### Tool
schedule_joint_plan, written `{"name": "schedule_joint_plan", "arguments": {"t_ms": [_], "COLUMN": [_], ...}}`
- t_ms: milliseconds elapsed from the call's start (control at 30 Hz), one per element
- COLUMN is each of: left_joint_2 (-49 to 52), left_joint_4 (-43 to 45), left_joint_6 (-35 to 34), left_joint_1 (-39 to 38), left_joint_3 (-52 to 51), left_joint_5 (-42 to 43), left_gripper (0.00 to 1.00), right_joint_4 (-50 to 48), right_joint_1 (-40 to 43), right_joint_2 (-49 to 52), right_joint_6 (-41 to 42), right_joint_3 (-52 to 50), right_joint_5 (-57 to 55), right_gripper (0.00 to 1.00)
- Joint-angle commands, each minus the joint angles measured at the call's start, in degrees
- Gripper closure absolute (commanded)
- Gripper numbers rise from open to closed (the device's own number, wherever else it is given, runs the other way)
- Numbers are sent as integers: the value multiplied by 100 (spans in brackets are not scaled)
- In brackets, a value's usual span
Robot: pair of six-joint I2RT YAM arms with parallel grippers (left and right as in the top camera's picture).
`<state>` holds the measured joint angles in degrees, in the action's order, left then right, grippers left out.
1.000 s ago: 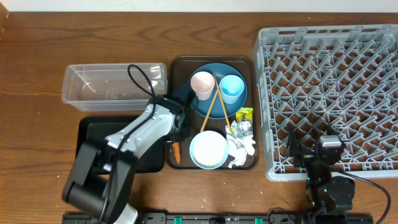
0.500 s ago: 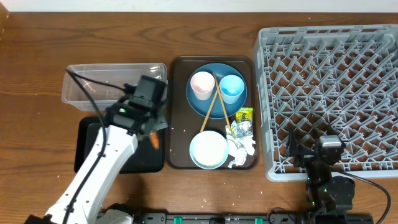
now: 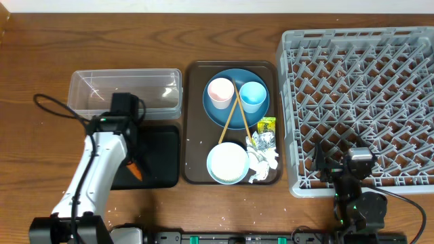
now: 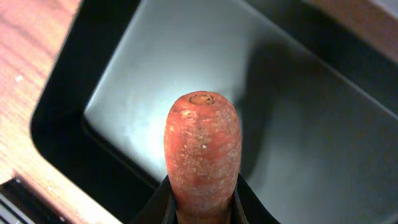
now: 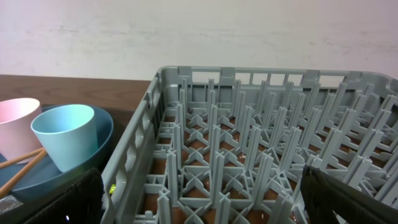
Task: Sort waste into correct bins and load items into the dishwasher rack
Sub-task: 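Carry the carrot left and release it onto the black tray, then reach the left gripper to the crumpled tissue and grasp it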
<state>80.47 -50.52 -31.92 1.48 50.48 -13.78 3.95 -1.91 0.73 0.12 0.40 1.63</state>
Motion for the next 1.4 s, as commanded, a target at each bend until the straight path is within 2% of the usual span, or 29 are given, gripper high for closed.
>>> {"name": "schedule_joint_plan", "arguments": {"t_ms": [0, 67, 100, 500, 733, 833, 1067, 1367], "left_joint_2": [0, 0, -2, -546, -1416, -1665, -1674, -1182], "left_joint_4": [28, 57, 52, -391, -597, -756, -686, 483], "left_joint_6": [35, 125, 122, 339, 575, 568, -70, -789], "left_joint_1": [258, 369, 391, 391, 160, -273, -1829, -3891], "left_joint_3": [11, 11, 17, 673, 767, 767, 763, 761], "left_joint_5": [-136, -131, -127, 535, 2280, 2726, 2750, 2581], "left_gripper": [73, 53, 49, 44, 44, 45, 48, 51], "right_joint_4": [20, 20, 20, 20, 20, 20, 20, 20], "right_joint_1": [39, 39, 39, 39, 39, 39, 39, 39], "right_joint_2": [-7, -7, -7, -7, -7, -7, -7, -7], "right_joint_6": [-85, -85, -85, -85, -85, -85, -85, -85], "right_joint_3": [-9, -9, -9, -9, -9, -9, -9, -9], "right_joint_5": [-11, -11, -11, -11, -11, -11, -11, -11], "right_gripper": [1, 1, 2, 1, 1, 1, 1, 1]}}
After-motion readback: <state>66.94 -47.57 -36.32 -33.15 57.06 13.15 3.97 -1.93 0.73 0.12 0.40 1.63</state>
